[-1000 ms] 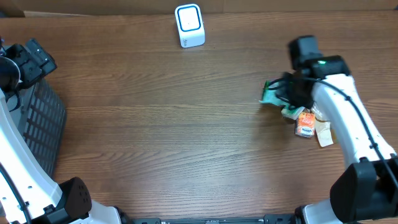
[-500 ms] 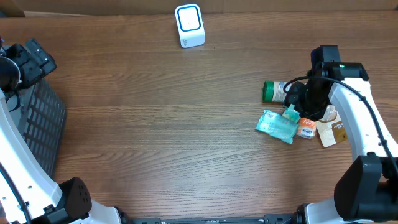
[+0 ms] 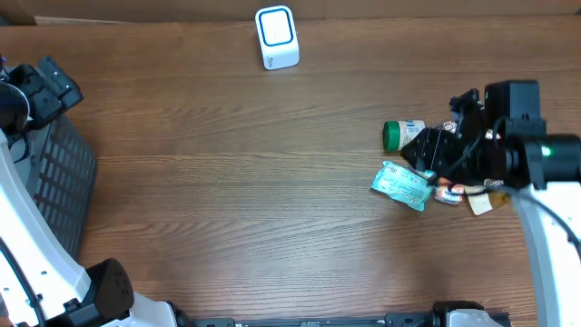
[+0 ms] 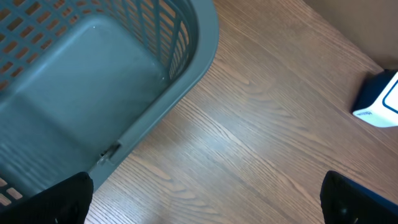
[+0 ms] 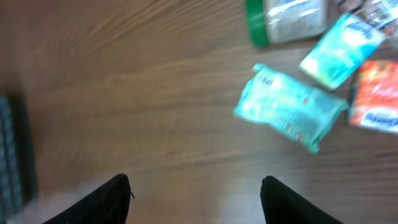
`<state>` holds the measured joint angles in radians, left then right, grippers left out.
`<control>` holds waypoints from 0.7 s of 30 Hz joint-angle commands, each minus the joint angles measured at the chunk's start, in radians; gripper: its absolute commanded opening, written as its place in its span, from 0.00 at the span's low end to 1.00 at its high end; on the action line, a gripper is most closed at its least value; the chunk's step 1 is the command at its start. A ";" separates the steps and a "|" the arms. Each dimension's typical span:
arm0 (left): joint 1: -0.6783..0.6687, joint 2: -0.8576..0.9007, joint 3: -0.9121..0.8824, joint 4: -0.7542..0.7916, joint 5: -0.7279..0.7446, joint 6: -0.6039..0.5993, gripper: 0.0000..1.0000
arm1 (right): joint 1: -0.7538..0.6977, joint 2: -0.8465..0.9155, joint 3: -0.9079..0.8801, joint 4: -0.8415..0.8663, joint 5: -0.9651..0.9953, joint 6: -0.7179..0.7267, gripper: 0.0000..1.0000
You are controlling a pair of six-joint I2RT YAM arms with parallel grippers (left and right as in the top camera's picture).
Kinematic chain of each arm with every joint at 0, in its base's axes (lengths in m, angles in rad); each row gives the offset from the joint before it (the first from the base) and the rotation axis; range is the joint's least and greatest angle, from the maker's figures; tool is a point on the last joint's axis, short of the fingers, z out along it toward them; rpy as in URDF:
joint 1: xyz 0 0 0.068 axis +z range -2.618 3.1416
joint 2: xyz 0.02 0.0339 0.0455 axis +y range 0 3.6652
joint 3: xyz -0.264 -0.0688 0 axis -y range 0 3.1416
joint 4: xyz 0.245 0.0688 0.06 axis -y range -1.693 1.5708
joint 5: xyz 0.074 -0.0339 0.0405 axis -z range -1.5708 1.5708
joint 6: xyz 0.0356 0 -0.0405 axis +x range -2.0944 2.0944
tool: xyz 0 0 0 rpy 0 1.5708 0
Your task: Scan the item barcode
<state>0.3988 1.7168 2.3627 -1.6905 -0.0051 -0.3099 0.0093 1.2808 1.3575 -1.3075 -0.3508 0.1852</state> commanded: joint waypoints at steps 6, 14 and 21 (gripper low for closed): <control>-0.006 -0.009 0.011 0.001 -0.005 0.018 1.00 | 0.151 -0.095 0.019 -0.091 -0.055 -0.056 0.68; -0.006 -0.009 0.011 0.001 -0.005 0.018 0.99 | 0.307 -0.142 0.019 -0.127 -0.063 -0.059 0.68; -0.006 -0.009 0.011 0.001 -0.005 0.018 1.00 | 0.344 -0.165 0.018 -0.138 -0.063 -0.059 0.80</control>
<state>0.3988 1.7168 2.3627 -1.6905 -0.0051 -0.3099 0.3489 1.1282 1.3575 -1.4445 -0.4076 0.1303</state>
